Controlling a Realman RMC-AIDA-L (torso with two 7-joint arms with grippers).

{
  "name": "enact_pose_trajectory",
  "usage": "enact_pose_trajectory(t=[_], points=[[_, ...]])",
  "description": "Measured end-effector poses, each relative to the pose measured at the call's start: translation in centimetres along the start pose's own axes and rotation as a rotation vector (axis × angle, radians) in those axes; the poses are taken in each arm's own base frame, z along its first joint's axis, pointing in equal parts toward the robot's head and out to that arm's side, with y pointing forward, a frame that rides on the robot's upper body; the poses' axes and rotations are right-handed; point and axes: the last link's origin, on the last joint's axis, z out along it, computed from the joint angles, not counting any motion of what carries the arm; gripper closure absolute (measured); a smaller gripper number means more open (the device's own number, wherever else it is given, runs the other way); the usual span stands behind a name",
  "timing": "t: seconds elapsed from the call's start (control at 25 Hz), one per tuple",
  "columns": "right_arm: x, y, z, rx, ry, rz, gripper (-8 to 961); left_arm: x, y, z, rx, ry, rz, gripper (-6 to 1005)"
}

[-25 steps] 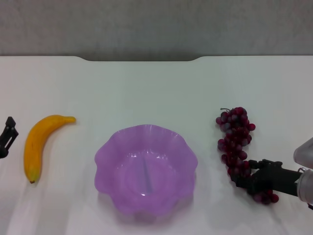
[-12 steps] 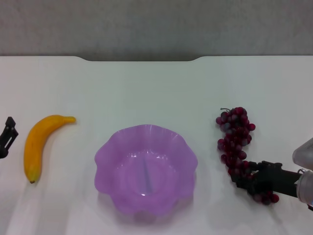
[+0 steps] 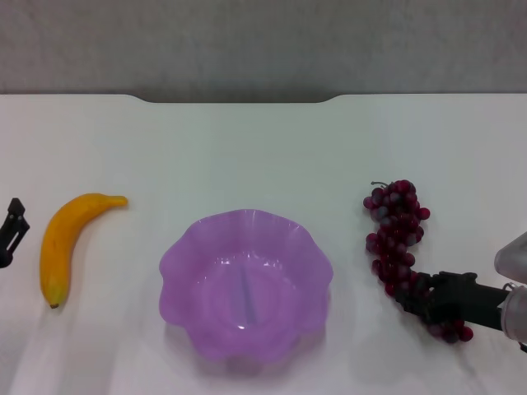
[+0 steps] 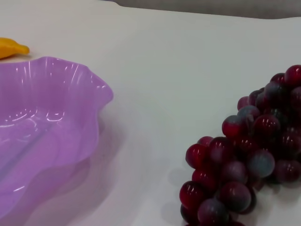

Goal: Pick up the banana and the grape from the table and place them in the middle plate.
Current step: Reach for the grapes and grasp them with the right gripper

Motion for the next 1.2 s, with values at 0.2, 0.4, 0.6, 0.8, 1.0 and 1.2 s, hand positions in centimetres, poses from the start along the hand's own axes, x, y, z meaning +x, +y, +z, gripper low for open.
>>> enact_pose_trajectory(t=[0.2, 0.4, 0.6, 0.8, 1.0, 1.2], points=[[-0.07, -0.1, -0.05, 0.001, -0.002, 0.005, 430, -0.01, -0.02, -0.03, 0.001, -0.001, 0.0, 107], [-0.11, -0.12, -0.06, 0.001, -0.003, 0.005, 469, -0.01, -0.02, -0.03, 0.001, -0.001, 0.0, 107], [-0.09, -0.16, -0.06, 0.003, -0.002, 0.005, 514, -0.01, -0.01, -0.01, 0.0, 0.0, 0.0, 106], [-0.11, -0.2, -0.07, 0.005, -0.002, 0.004, 563, 0.02, 0.02, 0.04, -0.001, 0.001, 0.0, 106], [-0.36, -0.04, 0.11, -0.004, 0.001, -0.008, 576, 0.04, 0.04, 0.07, -0.001, 0.001, 0.0, 107], [-0.41, 0.11, 0.17, -0.019, 0.013, -0.036, 580, 0.04, 0.05, 0.09, -0.002, 0.002, 0.0, 107]])
